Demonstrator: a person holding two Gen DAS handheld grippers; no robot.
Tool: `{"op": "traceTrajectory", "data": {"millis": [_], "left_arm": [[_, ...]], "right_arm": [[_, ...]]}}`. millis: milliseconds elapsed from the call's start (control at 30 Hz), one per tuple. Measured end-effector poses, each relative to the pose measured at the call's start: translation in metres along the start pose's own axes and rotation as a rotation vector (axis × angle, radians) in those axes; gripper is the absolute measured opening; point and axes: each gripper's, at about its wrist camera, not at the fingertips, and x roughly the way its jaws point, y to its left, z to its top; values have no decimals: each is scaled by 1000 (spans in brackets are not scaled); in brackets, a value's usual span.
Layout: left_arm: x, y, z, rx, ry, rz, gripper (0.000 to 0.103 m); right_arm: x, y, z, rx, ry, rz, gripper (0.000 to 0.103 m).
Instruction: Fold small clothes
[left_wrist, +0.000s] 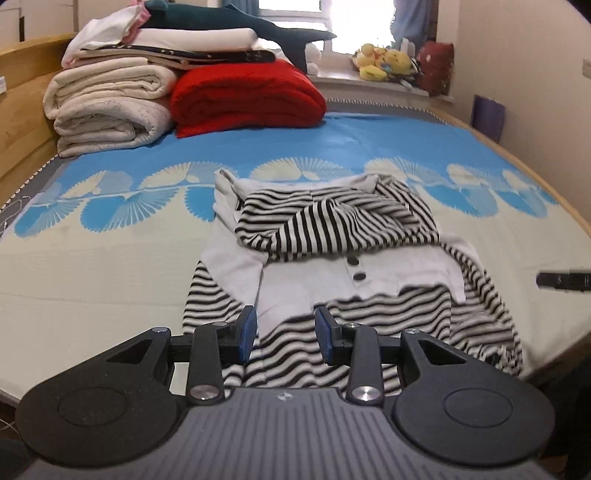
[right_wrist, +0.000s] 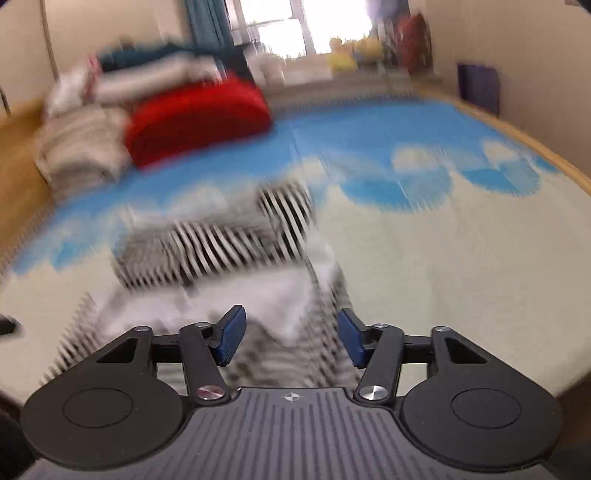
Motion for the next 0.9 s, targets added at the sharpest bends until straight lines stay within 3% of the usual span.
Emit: {"op": "traceTrajectory", "data": {"millis": [100, 167, 333, 400, 533, 667, 800, 900], "left_arm": [[-7, 6, -2, 13, -36, -5, 39], [-3, 10, -8, 13, -56, -13, 39], [30, 22, -33, -11, 7, -19, 38], [46, 27, -34, -40, 59, -4, 32], [58, 46, -30, -158, 60, -45, 32], [78, 77, -32, -343, 147, -67, 34], [96, 103, -39, -510, 231, -55, 55], [110, 117, -49, -606, 306, -26, 58]], "right_arm": [[0, -3, 1, 32, -11, 64, 50], [0, -1, -2, -13, -28, 9, 51], [9, -17, -4, 73, 9, 6, 51], [14, -22, -6, 93, 24, 0, 51], [26, -27, -9, 119, 56, -9, 51], [39, -32, -12, 157, 99, -13, 52], [57, -36, -16, 201, 171, 0, 56], [72, -36, -21, 211, 232, -14, 59]]}}
